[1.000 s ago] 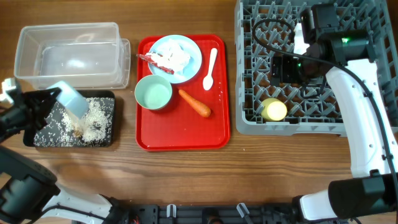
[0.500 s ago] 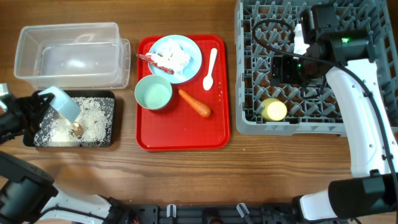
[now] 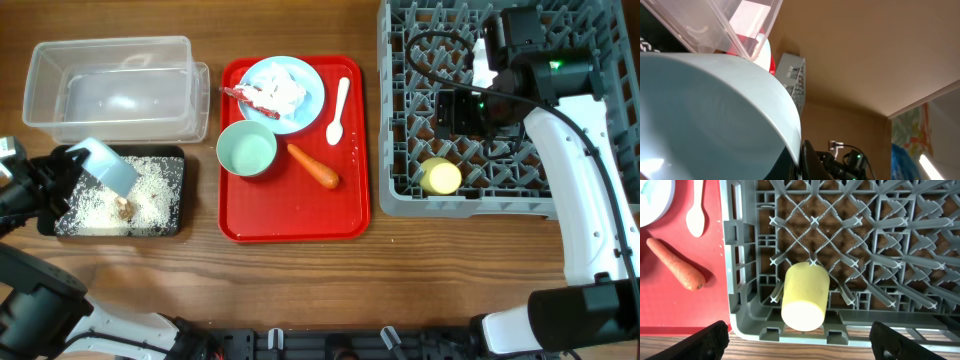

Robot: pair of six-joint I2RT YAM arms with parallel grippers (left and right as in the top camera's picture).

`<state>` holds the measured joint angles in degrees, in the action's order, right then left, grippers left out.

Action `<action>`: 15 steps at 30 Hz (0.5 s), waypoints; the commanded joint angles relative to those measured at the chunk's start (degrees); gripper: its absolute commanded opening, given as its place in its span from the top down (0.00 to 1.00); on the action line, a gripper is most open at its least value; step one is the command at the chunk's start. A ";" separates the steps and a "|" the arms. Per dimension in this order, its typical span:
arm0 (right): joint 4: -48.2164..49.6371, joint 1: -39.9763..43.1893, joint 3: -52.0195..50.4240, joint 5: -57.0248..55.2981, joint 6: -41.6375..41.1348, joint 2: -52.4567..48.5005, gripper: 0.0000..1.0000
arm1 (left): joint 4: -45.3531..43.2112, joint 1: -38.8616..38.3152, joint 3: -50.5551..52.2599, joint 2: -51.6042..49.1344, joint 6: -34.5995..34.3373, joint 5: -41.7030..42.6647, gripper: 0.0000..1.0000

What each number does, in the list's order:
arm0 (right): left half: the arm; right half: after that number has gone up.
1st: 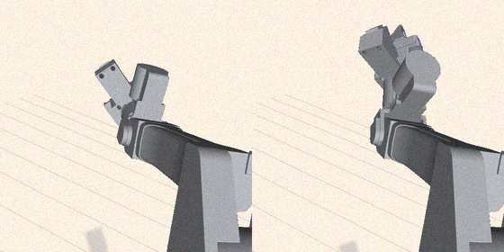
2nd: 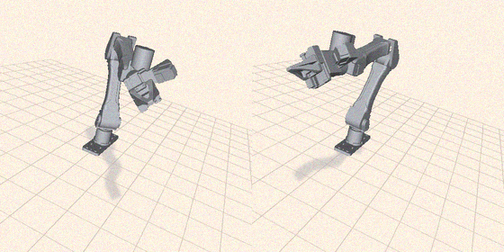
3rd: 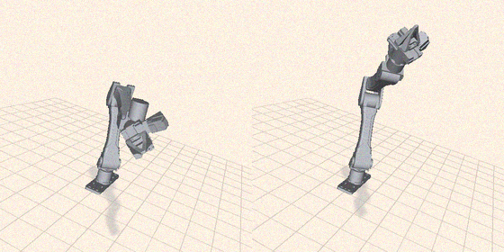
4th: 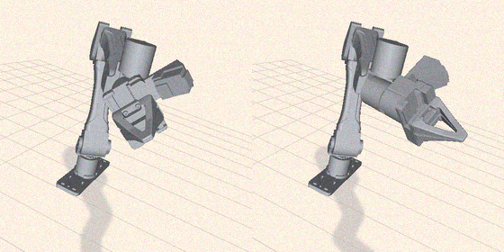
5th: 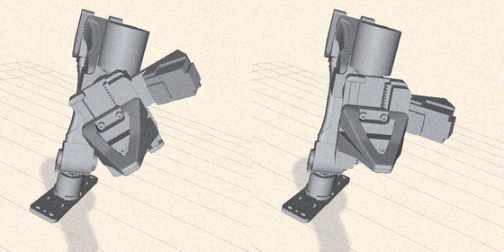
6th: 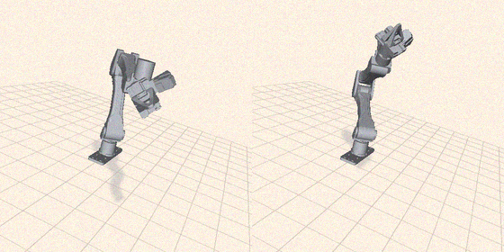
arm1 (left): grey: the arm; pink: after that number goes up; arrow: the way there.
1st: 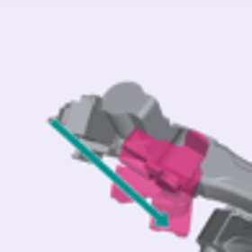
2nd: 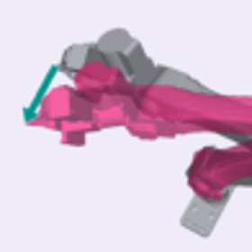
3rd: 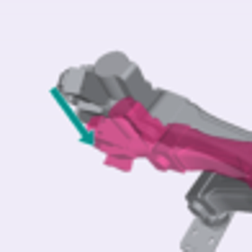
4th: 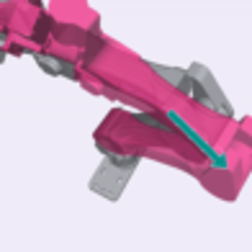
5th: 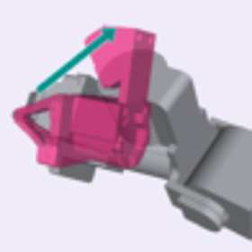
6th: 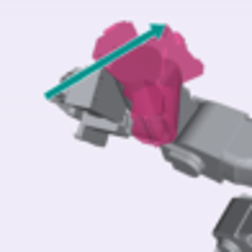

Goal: Sort waste into correct bins and load items into the dishwasher rack
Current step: 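Tip the blue bowl over the black tray to pour out rice, then set the empty blue bowl back on the red tray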

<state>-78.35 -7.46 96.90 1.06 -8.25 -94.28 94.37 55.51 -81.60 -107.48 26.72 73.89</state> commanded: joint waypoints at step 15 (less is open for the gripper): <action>1.84 -0.20 0.11 0.31 0.59 -0.02 0.07 | -25.88 -76.13 -0.15 12.07 -36.26 -59.14 0.96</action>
<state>-76.62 -7.46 96.90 1.06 -8.25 -94.28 70.41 -11.46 -81.60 -96.23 9.19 40.84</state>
